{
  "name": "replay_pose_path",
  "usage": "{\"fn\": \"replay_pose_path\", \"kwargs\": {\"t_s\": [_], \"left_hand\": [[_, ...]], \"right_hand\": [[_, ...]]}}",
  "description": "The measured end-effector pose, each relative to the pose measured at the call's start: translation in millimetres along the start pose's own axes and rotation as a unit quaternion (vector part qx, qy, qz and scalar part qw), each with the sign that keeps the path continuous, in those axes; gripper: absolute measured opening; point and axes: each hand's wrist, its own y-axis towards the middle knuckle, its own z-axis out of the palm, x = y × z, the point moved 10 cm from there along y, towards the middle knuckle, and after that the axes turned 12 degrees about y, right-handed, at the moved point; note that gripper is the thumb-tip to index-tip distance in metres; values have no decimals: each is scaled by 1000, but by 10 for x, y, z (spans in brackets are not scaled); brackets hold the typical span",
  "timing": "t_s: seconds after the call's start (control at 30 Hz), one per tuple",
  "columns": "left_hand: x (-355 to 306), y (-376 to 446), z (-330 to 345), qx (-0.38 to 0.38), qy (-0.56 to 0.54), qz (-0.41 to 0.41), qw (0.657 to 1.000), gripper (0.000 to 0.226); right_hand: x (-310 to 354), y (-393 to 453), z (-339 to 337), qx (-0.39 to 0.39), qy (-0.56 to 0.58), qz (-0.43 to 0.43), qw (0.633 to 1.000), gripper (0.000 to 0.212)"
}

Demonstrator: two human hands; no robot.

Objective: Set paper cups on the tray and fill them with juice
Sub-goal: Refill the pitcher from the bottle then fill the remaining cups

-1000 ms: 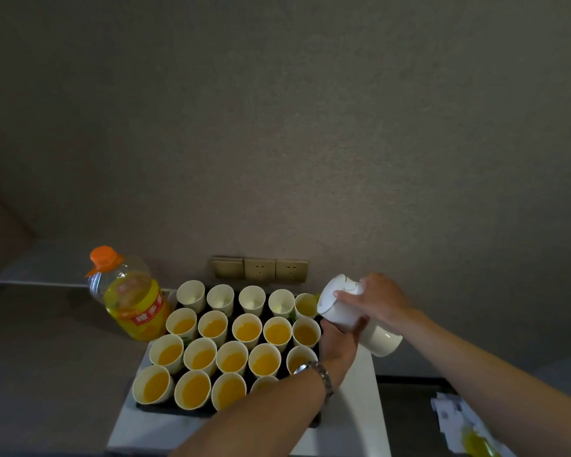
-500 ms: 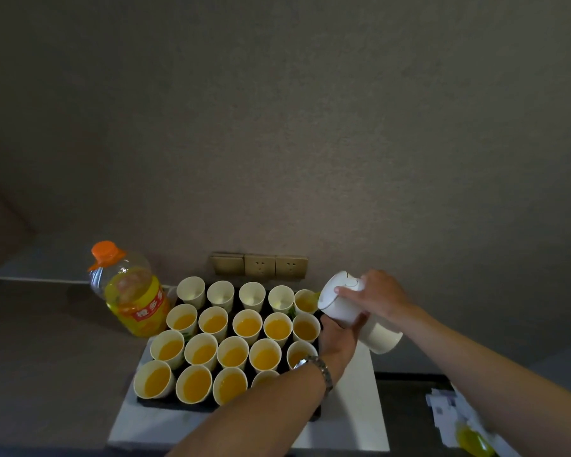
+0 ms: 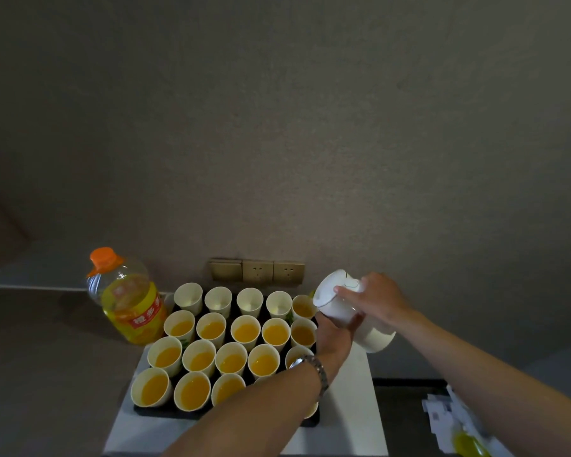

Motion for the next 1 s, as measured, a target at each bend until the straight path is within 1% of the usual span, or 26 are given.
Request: {"fn": "replay_pose_path", "kwargs": {"t_s": [0.07, 0.17, 0.2, 0.3, 0.4, 0.5, 0.57, 0.67, 0.8, 0.87, 0.93, 1.0], "left_hand": [[-3, 10, -38, -14, 13, -2, 1000, 116], [-183, -95, -143, -17, 29, 0, 999, 123], [-263, -151, -173, -11, 33, 2, 999, 119], [-441, -267, -254, -7, 65, 5, 998, 94], [-522, -297, -311, -14, 83, 8, 996, 87], [-596, -304, -399, -31, 95, 22, 995, 75], [-644, -304, -458, -40, 100, 35, 994, 73], [-685, -280, -533, -57, 96, 49, 993, 82], [-724, -262, -633, -78, 92, 69, 990, 113], [-673, -205, -677, -85, 84, 67, 990, 123], [-707, -230, -724, -79, 85, 65, 991, 123], [-759, -273, -764, -72, 89, 68, 991, 115]], "right_hand": [[22, -2, -8, -1, -4, 2, 1000, 64], [25, 7, -9, -10, 3, 6, 1000, 70], [30, 10, -15, -12, 5, 6, 1000, 73], [57, 18, -38, -13, 23, 3, 1000, 75], [119, 25, -87, -27, 15, -12, 999, 67], [175, 35, -93, -28, 17, -19, 999, 73], [213, 51, -95, -28, 23, -24, 999, 73], [316, 69, -122, -39, 20, -38, 998, 69], [431, 81, -120, -41, 9, -50, 998, 67], [471, 87, -101, -39, 12, -53, 998, 67], [498, 102, -66, -39, 16, -54, 998, 67], [535, 111, -24, -36, 23, -55, 998, 68]]}}
